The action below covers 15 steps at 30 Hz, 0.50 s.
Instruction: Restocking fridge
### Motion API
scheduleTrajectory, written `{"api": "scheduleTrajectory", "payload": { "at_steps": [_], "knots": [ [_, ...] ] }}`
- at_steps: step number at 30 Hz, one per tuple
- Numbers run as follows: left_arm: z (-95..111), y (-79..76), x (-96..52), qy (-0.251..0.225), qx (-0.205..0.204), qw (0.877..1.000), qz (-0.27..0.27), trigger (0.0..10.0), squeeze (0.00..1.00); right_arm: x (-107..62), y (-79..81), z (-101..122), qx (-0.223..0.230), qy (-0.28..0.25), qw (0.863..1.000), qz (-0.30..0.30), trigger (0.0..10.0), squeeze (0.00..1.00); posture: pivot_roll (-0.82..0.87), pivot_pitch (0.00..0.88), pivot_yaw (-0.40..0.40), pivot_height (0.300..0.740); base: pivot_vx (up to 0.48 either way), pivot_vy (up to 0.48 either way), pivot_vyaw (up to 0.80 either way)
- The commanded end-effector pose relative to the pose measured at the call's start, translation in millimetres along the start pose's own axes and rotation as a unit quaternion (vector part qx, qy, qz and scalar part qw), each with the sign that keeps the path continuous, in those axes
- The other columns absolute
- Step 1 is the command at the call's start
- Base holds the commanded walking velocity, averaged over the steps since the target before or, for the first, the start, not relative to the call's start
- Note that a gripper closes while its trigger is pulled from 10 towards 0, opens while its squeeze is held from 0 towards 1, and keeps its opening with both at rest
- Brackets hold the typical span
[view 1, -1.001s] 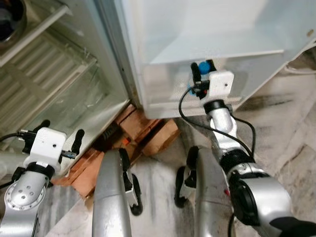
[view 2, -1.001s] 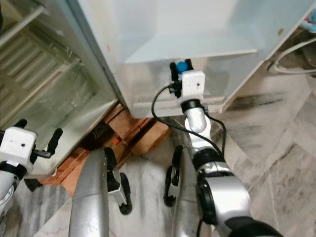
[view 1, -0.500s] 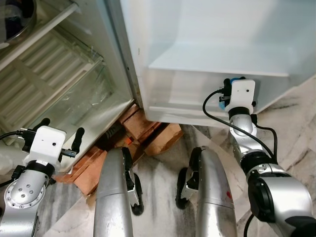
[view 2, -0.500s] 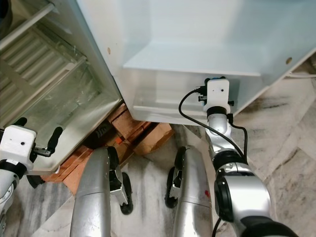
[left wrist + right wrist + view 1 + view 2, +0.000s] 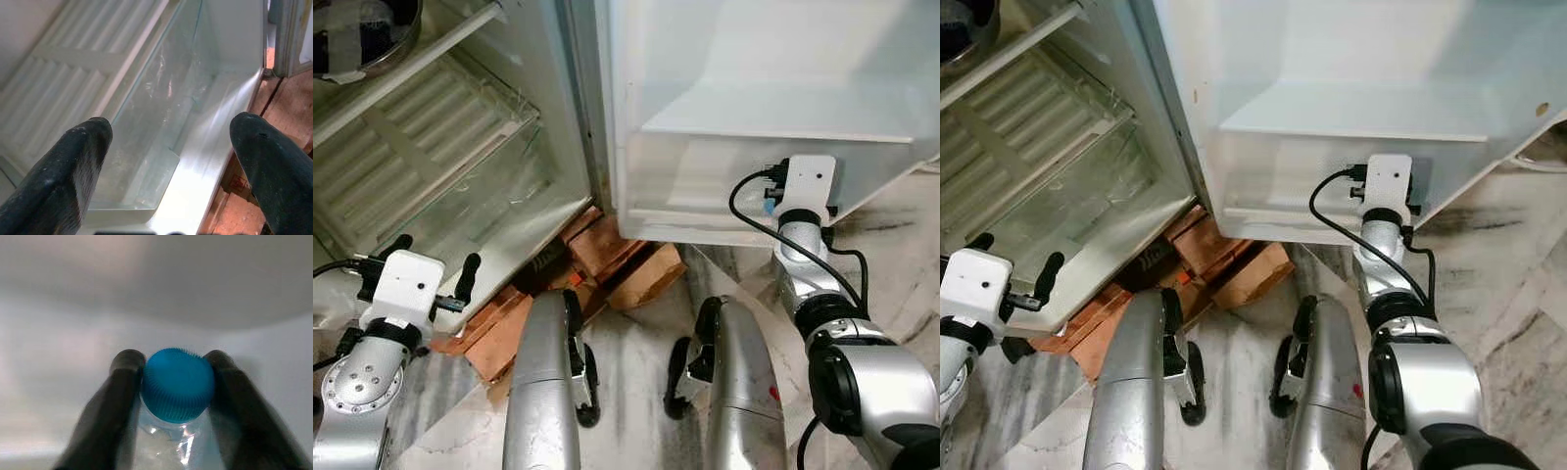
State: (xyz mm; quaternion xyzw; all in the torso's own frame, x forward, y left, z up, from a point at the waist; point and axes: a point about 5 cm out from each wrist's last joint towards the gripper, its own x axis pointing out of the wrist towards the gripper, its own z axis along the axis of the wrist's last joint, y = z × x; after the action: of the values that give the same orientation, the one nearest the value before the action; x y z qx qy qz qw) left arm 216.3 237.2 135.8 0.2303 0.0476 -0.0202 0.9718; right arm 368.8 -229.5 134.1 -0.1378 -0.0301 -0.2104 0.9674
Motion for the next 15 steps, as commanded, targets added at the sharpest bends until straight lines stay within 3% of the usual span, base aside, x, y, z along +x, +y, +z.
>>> {"api": "scheduleTrajectory", "payload": {
  "at_steps": [1, 8, 15],
  "knots": [
    [-11, -2.7, -3.4, 0.024, 0.001, 1.000, -0.009, 10.0, 0.00, -10.9, -33.8, -42, -0.037, 0.089, 0.993, -0.062, 10.0, 1.00, 0.27, 0.341, 0.050, 0.547, 0.000, 0.000, 0.00],
    [-11, -2.7, -1.7, 0.024, 0.000, 1.000, -0.009, 10.0, 0.00, -6.6, -38.6, -35, -0.033, 0.072, 0.994, -0.074, 10.0, 1.00, 0.26, 0.336, 0.051, 0.547, 0.000, 0.000, 0.00],
    [-11, -4.2, 1.4, 0.022, -0.001, 1.000, -0.009, 10.0, 0.00, -4.4, -26.1, -24, -0.027, 0.042, 0.998, -0.045, 10.0, 1.00, 0.26, 0.325, 0.045, 0.547, 0.000, 0.000, 0.00]
  ]
}}
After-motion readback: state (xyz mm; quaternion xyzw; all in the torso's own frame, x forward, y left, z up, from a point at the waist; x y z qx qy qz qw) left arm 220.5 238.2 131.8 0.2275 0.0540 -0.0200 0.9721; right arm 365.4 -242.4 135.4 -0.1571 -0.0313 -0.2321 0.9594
